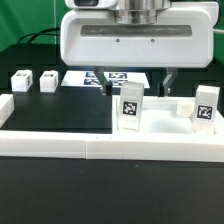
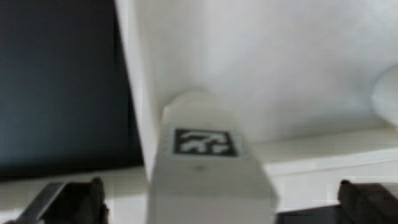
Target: Assemble square table
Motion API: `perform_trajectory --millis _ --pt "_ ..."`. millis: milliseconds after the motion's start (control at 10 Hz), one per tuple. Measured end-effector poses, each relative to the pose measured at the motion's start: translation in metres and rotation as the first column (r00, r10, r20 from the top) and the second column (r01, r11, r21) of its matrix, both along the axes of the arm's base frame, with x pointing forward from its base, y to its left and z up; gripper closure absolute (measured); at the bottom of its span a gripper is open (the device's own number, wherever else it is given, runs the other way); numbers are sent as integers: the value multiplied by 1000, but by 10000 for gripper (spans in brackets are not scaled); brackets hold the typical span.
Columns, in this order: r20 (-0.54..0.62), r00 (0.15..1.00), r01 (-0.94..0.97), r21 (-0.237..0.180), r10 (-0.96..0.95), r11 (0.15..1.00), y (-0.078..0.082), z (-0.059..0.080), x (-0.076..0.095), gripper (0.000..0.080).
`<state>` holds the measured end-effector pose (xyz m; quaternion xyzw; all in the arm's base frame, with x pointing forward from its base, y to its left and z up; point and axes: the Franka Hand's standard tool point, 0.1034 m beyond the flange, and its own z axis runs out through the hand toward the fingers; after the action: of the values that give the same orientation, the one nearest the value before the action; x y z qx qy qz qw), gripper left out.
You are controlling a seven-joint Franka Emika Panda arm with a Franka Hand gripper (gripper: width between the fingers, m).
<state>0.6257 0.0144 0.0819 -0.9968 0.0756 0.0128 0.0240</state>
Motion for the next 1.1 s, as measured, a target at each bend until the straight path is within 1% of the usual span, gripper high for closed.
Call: perform_trajectory --millis 200,300,400,500,700,900,1000,1100 --pt "10 1000 22 -5 -22 1000 -2 -1 0 159" --pt "10 1000 22 -5 -22 1000 -2 -1 0 320" --pt "10 1000 26 -5 -26 1000 -2 -2 0 320" --pt "7 989 145 -10 -145 989 -6 -1 1 507" --pt "0 954 301 -13 -301 954 -7 -1 0 505" --pt "-6 893 451 -17 -451 893 -8 -2 0 505" --pt "9 810 587 -16 -587 809 -10 -2 1 505" --pt "23 699 715 -14 -715 699 -9 -3 0 505"
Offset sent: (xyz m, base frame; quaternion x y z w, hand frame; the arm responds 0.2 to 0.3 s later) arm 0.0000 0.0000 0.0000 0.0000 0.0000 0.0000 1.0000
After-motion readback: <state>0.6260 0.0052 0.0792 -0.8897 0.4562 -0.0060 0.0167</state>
